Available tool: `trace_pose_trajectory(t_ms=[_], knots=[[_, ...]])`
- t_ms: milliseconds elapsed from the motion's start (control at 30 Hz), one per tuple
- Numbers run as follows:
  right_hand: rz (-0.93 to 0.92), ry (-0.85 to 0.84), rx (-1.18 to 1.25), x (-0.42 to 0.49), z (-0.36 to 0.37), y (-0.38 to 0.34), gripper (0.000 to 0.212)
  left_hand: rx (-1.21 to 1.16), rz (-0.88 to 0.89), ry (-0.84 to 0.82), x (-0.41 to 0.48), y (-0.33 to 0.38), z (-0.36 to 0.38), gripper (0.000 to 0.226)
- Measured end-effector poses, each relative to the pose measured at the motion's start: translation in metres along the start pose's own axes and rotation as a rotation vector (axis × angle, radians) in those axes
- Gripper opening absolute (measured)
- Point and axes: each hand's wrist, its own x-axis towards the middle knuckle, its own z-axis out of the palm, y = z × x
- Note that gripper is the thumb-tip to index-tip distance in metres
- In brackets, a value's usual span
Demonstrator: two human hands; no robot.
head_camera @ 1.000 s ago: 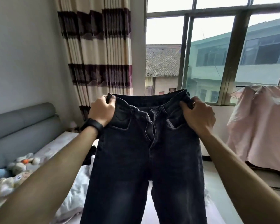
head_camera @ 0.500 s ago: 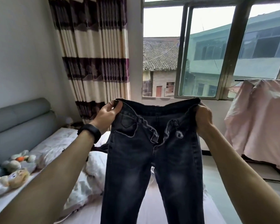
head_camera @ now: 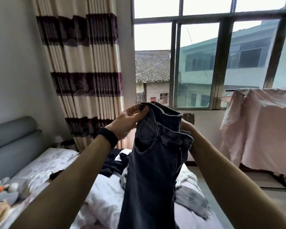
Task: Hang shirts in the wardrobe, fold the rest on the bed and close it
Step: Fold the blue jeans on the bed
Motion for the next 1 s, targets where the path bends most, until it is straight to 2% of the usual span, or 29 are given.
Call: trace_pose_trajectory(t_ms=[100, 200, 300, 333, 433, 467, 533, 600, 667, 800, 867, 1000], knots=[[-0.092, 0.014, -0.006, 0.009, 0.006, -0.001, 0.036, 0.076, 0.024, 0.009, 0.003, -0.005, -0.001, 0.011], [0.007, 0.033, -0.043, 0.027, 0.006, 0.007, 0.015, 0.159, 0.065, 0.068, 0.008, -0.011, -0.005, 0.010], [0.054, -0.003, -0.133, 0.035, -0.004, 0.022, 0.024, 0.231, 0.098, 0.131, 0.012, -0.017, -0.007, 0.010], [0.045, -0.032, -0.084, 0.034, -0.009, 0.027, 0.026, 0.243, 0.111, 0.168, 0.013, -0.018, -0.009, 0.010], [0.170, -0.226, 0.365, 0.027, -0.021, 0.030, 0.053, 0.320, 0.130, 0.283, 0.019, -0.021, -0.021, 0.013], [0.159, -0.277, 0.343, 0.026, -0.025, 0.029, 0.054, 0.362, 0.125, 0.309, 0.022, -0.022, -0.026, 0.018], [0.068, -0.275, 0.000, 0.026, -0.027, 0.027, 0.044, 0.474, 0.122, 0.334, 0.027, -0.024, -0.033, 0.028], [-0.022, -0.170, -0.370, 0.025, -0.025, 0.024, 0.053, 0.542, 0.128, 0.334, 0.029, -0.026, -0.033, 0.031], [-0.123, -0.054, -0.635, 0.029, -0.021, 0.029, 0.057, 0.551, 0.144, 0.350, 0.028, -0.028, -0.032, 0.031], [-0.262, 0.108, -0.717, 0.034, -0.025, 0.040, 0.028, 0.435, 0.183, 0.312, 0.020, -0.027, -0.037, 0.015], [-0.292, 0.171, -0.723, 0.037, -0.028, 0.041, 0.021, 0.420, 0.207, 0.288, 0.016, -0.022, -0.038, 0.008], [-0.433, 0.206, -0.796, 0.040, -0.022, 0.039, 0.018, 0.424, 0.250, 0.267, 0.013, -0.010, -0.038, 0.025]])
